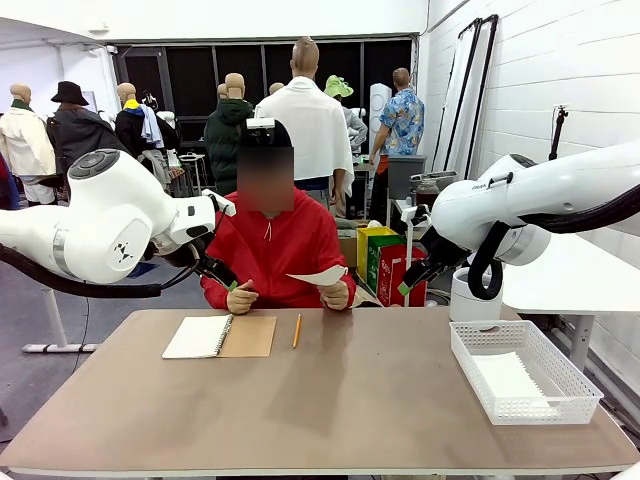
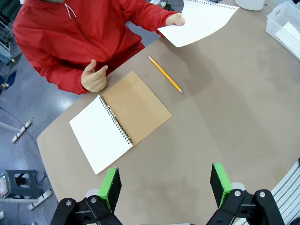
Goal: Sort the paper based on its condition.
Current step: If a person hands you a paper, place it in the Organizing basket , and if it's crumpled, put it in the Trash can.
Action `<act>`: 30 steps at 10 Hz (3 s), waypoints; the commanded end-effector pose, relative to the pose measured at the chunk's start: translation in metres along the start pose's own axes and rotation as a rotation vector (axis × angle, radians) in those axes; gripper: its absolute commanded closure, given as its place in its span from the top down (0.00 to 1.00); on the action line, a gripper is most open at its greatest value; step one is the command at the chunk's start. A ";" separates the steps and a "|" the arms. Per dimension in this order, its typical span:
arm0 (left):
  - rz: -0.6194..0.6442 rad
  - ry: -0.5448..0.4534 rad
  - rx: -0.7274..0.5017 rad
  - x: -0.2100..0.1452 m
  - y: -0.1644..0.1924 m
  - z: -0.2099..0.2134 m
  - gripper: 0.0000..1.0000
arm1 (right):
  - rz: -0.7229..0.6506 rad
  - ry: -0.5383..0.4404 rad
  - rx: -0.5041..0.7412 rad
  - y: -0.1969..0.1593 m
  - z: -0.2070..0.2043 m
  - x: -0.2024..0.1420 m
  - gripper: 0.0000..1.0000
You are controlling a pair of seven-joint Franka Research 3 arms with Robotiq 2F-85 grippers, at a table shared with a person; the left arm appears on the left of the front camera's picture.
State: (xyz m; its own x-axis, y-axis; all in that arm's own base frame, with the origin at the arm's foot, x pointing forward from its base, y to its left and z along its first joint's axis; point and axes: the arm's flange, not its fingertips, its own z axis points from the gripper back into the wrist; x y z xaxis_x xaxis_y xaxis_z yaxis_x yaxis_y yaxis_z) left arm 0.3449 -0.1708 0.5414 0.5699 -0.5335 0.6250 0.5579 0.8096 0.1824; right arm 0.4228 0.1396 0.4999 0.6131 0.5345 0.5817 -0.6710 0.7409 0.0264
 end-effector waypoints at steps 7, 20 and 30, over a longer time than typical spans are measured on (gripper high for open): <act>0.002 0.001 -0.004 -0.002 0.001 -0.001 1.00 | -0.303 0.104 0.092 -0.002 -0.002 0.008 1.00; 0.002 0.001 -0.004 -0.002 0.001 -0.001 1.00 | -0.795 0.206 0.342 -0.028 -0.027 0.010 1.00; 0.002 0.001 -0.004 -0.002 0.001 -0.001 1.00 | -1.165 0.275 0.676 -0.070 -0.102 0.025 1.00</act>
State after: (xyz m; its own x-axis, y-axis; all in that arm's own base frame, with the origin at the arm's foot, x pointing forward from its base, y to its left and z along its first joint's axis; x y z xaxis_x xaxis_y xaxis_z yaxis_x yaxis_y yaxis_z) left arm 0.3450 -0.1708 0.5414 0.5700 -0.5334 0.6249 0.5578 0.8097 0.1823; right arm 0.5289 0.1436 0.4280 0.9636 -0.1188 -0.2396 0.2663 0.5070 0.8198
